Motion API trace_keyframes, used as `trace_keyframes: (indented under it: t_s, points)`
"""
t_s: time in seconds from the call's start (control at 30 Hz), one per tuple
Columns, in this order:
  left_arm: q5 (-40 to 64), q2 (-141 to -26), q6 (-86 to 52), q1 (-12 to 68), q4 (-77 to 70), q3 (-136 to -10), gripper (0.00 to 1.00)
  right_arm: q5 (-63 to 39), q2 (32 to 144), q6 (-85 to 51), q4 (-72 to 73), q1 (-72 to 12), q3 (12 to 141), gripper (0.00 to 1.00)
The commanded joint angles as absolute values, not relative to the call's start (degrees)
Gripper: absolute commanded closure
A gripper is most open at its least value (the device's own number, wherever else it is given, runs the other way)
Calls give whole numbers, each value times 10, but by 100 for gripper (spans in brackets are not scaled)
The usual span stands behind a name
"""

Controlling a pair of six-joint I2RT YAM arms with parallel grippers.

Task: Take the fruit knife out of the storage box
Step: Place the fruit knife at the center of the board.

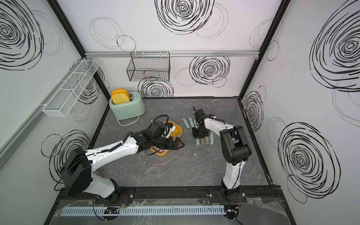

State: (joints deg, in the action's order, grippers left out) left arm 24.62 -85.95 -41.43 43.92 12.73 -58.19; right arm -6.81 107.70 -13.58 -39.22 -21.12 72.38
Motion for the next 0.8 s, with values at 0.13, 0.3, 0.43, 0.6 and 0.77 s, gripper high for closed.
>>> trace_keyframes:
  t_s: [0.13,0.3,0.43,0.6,0.77]
  points:
    - [253,-869,-395,430,125,-602,2,-58,1121,-114,-387,-204,759,85]
    - [256,-860,-391,415,130,-596,2,-36,1123,-118,-389,-204,761,74]
    - [259,-840,-395,395,127,-585,2,-33,1113,-119,-392,-206,765,63]
    - [261,-809,-396,369,134,-572,2,-21,1098,-125,-408,-211,783,58]
    - [257,-757,-396,338,148,-546,2,-12,1075,-137,-428,-231,814,58]
